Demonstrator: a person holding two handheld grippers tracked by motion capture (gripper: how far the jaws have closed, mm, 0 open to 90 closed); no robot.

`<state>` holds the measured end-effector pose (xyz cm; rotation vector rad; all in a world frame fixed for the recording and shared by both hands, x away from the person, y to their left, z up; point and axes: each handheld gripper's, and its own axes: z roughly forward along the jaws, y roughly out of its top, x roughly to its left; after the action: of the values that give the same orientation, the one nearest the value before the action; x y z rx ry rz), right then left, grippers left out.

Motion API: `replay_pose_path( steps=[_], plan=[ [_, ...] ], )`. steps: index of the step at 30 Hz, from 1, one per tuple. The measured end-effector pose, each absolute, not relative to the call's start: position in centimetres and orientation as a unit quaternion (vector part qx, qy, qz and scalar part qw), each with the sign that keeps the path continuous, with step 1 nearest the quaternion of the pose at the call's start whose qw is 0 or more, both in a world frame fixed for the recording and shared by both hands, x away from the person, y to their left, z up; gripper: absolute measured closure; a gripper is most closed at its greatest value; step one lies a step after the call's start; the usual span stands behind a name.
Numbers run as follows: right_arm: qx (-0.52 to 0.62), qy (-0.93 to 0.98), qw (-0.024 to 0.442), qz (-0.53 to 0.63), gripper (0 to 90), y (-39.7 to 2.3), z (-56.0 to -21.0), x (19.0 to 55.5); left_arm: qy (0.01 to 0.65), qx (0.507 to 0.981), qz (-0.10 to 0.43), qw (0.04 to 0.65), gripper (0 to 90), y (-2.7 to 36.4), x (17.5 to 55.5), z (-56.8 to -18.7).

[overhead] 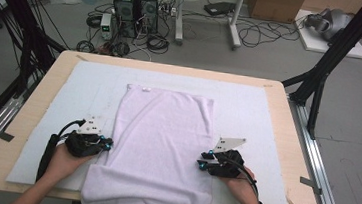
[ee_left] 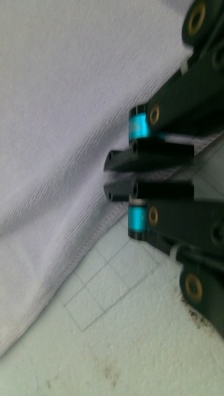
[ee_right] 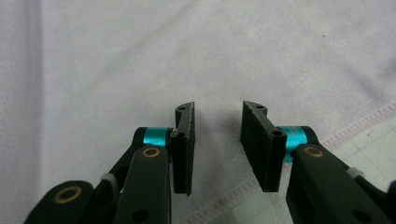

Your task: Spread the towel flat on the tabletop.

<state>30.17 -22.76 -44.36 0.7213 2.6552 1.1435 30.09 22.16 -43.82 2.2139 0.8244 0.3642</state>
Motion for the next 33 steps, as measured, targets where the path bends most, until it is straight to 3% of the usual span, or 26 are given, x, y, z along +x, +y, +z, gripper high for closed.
replay_pose_path(
  steps=[7, 10, 15, 17, 18, 19, 29, 33],
  plan=[
    [0.241, 0.888, 0.083, 0.382, 65.0, -22.8, -44.3, 30.1, 0.336, 0.854, 0.155, 0.366, 88.0, 24.4, 29.3, -43.3],
    [0.236, 0.889, 0.088, 0.381, 64.8, -22.7, -44.1, 29.8, 0.319, 0.853, 0.154, 0.385, 73.9, 24.3, 28.6, -43.0],
    [0.231, 0.893, 0.086, 0.376, 67.2, -22.5, -44.2, 29.7, 0.302, 0.868, 0.133, 0.371, 61.0, 23.1, 28.8, -43.6],
    [0.22, 0.896, 0.084, 0.376, 84.1, -22.5, -44.2, 29.7, 0.292, 0.869, 0.132, 0.377, 73.0, 22.9, 29.0, -44.0],
    [0.213, 0.899, 0.087, 0.373, 87.1, -22.3, -44.2, 29.7, 0.291, 0.871, 0.131, 0.374, 85.8, 22.9, 29.1, -44.0],
    [0.209, 0.9, 0.089, 0.372, 88.2, -22.3, -44.1, 29.7, 0.291, 0.872, 0.133, 0.369, 87.3, 22.7, 29.1, -43.9],
    [0.257, 0.884, 0.156, 0.359, 88.9, -22.6, -42.5, 33.2, 0.342, 0.835, 0.207, 0.379, 88.2, 21.8, 33.0, -42.6],
    [0.279, 0.879, 0.148, 0.357, 88.0, -22.9, -43.3, 34.7, 0.343, 0.838, 0.202, 0.374, 87.0, 21.5, 33.9, -43.1]
  ],
)
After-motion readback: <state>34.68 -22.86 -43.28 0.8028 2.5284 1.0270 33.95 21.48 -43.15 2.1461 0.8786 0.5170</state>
